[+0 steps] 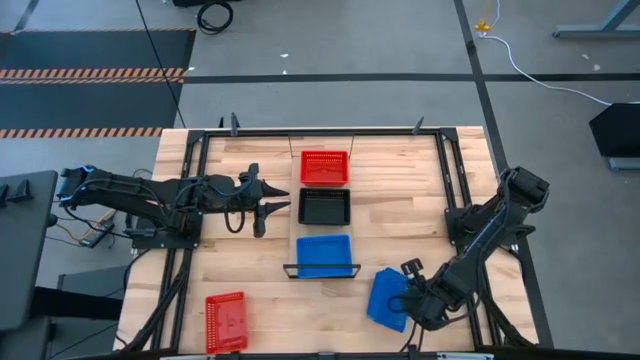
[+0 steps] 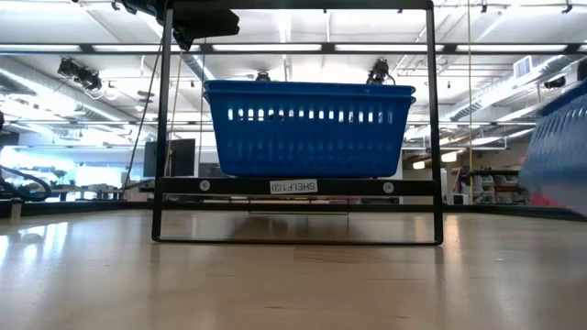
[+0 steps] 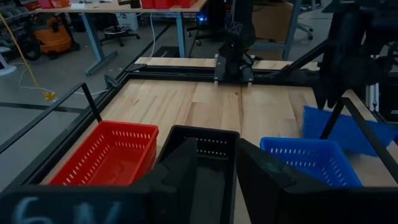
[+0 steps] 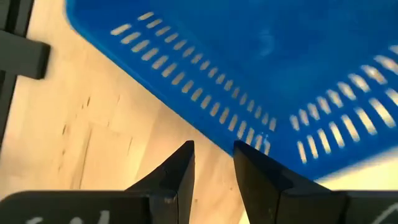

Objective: Stack baskets on shelf by color
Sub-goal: Stack the blue bin on top of the blue bin on the shelf

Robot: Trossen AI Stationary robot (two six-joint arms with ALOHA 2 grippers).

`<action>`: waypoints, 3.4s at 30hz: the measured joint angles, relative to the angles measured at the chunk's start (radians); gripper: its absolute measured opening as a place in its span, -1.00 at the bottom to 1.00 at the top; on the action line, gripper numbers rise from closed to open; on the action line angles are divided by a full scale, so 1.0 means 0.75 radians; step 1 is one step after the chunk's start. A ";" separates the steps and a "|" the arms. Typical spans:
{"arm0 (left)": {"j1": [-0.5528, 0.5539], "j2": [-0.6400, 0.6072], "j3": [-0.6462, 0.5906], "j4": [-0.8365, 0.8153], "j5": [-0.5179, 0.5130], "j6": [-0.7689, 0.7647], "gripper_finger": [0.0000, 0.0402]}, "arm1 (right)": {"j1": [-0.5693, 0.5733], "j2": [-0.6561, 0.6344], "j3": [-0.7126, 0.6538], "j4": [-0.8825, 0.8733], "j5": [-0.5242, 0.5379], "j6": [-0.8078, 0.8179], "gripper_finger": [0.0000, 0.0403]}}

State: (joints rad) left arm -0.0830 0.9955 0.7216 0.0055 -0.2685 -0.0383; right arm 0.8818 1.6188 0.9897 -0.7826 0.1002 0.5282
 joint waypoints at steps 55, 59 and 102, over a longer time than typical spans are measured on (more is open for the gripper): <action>0.001 0.000 0.000 -0.004 0.000 -0.002 -0.42 | -0.144 -0.002 0.004 0.237 0.018 0.110 -0.93; 0.001 0.000 0.000 -0.004 0.000 -0.002 -0.42 | -0.163 0.000 0.065 0.168 -0.014 0.125 -0.97; 0.001 0.000 0.000 -0.008 0.000 0.012 -0.42 | -0.116 0.000 -0.066 0.179 0.049 0.168 -0.26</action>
State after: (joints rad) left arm -0.0826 0.9955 0.7216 -0.0003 -0.2687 -0.0291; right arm 0.7944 1.6184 0.9401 -0.6486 0.1367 0.6541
